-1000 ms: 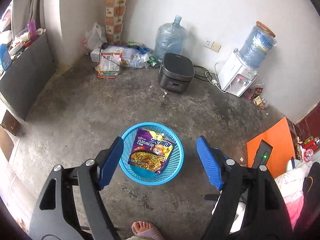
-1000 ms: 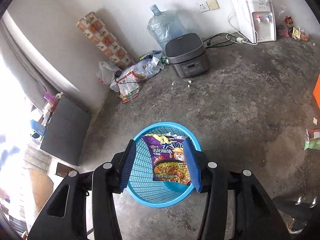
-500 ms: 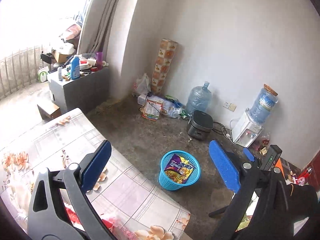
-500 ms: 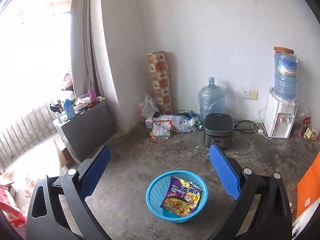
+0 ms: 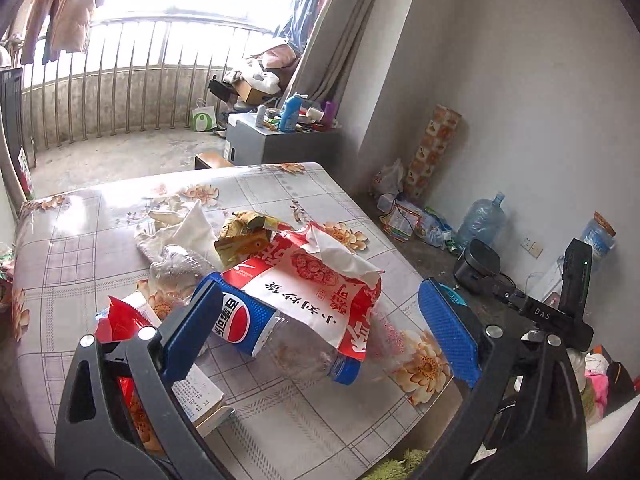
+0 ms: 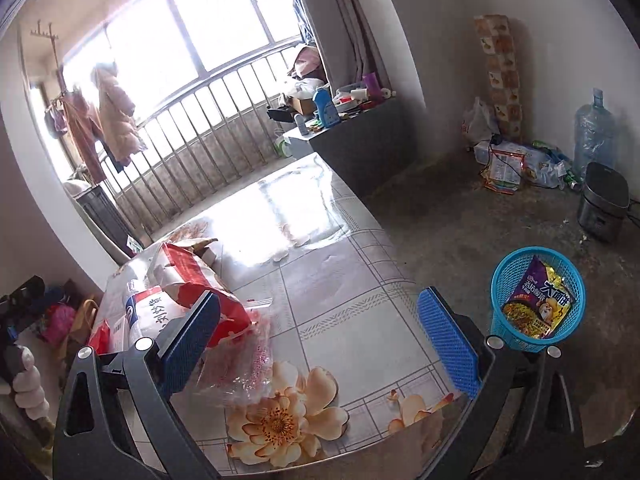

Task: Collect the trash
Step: 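Move the left gripper back to the table and grasp the red snack wrapper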

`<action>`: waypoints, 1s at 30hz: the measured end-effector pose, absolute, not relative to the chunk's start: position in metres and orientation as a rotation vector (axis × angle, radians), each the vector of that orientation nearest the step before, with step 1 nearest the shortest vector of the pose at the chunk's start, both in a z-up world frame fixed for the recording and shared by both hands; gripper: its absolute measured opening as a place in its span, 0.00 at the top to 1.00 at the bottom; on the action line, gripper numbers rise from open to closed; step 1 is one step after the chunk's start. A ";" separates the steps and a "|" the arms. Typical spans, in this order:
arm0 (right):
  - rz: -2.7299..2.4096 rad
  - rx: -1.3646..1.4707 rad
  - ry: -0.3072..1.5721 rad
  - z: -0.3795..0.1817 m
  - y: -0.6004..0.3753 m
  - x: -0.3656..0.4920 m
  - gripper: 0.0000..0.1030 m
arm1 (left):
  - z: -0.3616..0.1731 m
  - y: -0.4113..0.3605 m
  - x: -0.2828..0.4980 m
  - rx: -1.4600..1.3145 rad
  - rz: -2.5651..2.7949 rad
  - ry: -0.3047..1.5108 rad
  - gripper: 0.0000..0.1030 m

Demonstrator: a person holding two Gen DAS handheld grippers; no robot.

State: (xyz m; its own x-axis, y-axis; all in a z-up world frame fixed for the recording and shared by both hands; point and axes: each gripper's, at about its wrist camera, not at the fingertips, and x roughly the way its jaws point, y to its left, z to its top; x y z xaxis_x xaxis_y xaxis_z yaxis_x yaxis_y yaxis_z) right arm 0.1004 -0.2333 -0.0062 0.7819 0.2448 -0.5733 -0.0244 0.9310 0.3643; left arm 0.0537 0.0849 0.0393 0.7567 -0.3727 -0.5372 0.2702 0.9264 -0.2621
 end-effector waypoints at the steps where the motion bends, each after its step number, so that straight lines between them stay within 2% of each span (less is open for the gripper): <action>1: 0.169 0.346 0.666 -0.006 -0.225 0.100 0.07 | 0.033 0.091 0.047 -0.166 -0.330 0.625 0.09; 5: 0.253 0.323 0.663 0.004 -0.199 0.100 0.07 | 0.014 0.117 0.026 -0.125 -0.254 0.676 0.09; 9: 0.325 0.298 0.636 0.015 -0.179 0.097 0.07 | 0.012 0.145 0.013 -0.120 -0.161 0.654 0.09; 17: 0.544 0.219 0.622 0.033 -0.125 0.099 0.12 | -0.002 0.185 0.023 -0.138 -0.037 0.666 0.09; 24: 0.734 0.089 0.702 0.022 -0.041 0.104 0.13 | -0.032 0.184 0.050 -0.015 0.011 0.746 0.31; 29: 0.798 0.009 0.745 0.014 -0.005 0.104 0.13 | -0.049 0.210 0.062 -0.178 -0.018 0.810 0.37; 30: 0.805 -0.001 0.756 0.013 0.001 0.105 0.13 | -0.051 0.215 0.063 -0.205 -0.024 0.813 0.42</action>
State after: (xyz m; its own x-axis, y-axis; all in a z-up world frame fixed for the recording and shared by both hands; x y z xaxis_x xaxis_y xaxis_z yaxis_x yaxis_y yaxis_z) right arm 0.1053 0.0007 0.0129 0.4496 0.6509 -0.6117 -0.6513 0.7075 0.2742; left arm 0.0626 0.2154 -0.0514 0.6880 -0.0997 -0.7189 -0.0578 0.9799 -0.1912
